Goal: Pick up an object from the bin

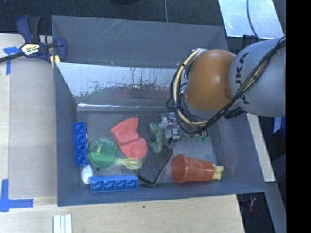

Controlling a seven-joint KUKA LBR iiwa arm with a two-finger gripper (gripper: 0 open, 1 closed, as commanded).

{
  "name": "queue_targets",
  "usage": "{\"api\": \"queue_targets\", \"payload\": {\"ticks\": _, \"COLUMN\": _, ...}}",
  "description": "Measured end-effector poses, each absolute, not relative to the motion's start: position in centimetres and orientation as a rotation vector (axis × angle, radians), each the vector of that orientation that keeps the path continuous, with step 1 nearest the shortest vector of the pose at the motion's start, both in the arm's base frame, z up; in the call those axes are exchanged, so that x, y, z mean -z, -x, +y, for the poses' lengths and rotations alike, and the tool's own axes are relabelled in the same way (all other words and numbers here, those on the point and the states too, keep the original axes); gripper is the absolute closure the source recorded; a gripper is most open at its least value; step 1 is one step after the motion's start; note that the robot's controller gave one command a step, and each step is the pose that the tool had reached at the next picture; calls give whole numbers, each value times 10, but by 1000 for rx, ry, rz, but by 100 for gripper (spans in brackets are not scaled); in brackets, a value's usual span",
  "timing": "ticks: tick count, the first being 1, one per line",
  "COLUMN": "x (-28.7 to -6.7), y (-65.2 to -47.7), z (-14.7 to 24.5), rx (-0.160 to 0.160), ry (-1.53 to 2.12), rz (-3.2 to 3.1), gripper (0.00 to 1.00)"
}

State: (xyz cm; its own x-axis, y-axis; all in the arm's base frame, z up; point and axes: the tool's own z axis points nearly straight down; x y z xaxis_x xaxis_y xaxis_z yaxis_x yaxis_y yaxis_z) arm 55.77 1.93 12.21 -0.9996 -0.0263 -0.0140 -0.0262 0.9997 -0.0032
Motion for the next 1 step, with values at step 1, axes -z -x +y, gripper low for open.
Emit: {"api": "queue_targets", "payload": {"ticks": 1, "x": -205, "y": -568, "z": 22, "rx": 3, "ry": -45, "rz": 3120, "gripper": 100}}
